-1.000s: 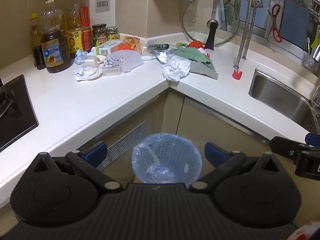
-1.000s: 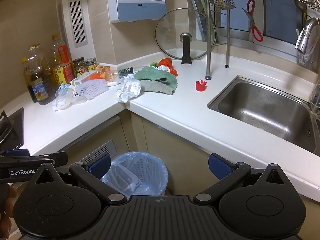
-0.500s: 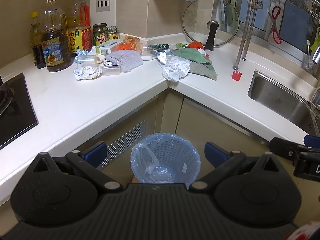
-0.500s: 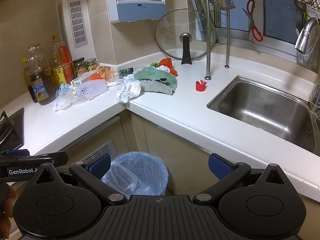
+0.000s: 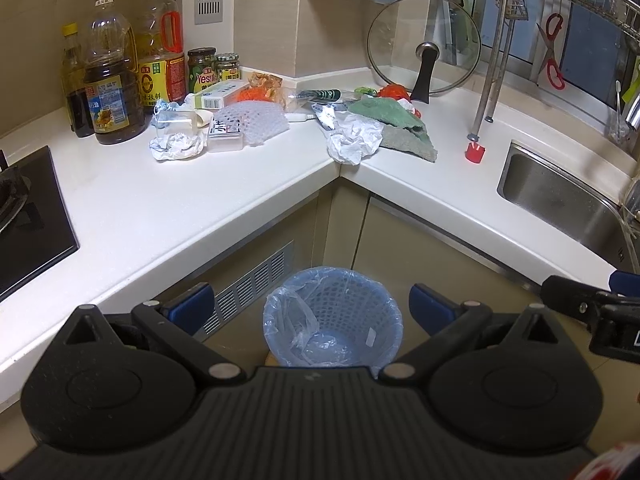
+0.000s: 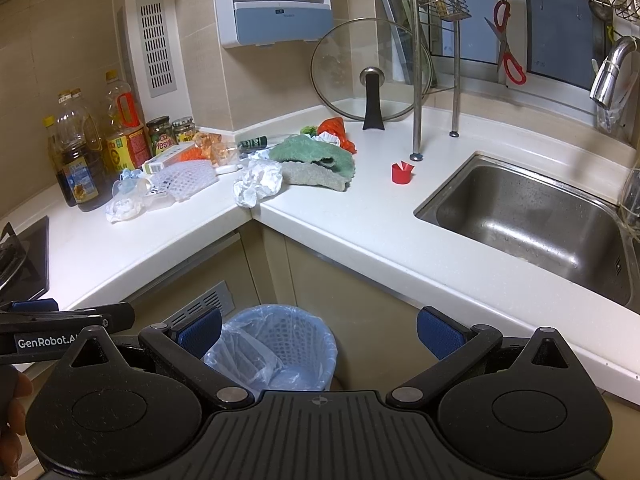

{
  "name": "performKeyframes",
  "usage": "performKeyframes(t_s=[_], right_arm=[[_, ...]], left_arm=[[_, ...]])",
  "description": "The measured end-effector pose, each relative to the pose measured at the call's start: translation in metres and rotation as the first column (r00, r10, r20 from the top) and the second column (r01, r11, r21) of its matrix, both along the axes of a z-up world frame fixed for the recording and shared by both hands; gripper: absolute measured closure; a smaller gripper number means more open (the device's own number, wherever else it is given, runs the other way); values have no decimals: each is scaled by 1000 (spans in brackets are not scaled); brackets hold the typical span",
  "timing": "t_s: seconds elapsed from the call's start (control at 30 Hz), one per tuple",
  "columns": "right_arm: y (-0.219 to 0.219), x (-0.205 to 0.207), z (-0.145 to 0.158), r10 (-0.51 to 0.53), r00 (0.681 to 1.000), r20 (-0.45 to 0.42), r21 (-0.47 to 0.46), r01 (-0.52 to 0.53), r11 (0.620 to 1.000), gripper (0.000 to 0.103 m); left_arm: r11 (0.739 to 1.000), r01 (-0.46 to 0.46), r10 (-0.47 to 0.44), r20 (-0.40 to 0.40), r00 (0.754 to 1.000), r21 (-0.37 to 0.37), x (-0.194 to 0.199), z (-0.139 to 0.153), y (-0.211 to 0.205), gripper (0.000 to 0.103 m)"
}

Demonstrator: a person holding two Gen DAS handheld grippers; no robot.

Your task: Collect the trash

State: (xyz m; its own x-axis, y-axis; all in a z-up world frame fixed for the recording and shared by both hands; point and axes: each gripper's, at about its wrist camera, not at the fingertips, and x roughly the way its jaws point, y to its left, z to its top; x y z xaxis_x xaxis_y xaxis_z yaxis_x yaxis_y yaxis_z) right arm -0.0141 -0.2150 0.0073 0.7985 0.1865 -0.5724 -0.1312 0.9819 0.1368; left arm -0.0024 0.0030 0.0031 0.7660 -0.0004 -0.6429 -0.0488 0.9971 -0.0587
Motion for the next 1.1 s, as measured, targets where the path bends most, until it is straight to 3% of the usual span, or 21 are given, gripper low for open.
performKeyframes(t_s=[1.1], right_arm=[[-2,-1,2,-3,1000,1,3,3,1000,0]], left_arm=[[1000,-6,6,0,1000,-11,-2,1,1,0]])
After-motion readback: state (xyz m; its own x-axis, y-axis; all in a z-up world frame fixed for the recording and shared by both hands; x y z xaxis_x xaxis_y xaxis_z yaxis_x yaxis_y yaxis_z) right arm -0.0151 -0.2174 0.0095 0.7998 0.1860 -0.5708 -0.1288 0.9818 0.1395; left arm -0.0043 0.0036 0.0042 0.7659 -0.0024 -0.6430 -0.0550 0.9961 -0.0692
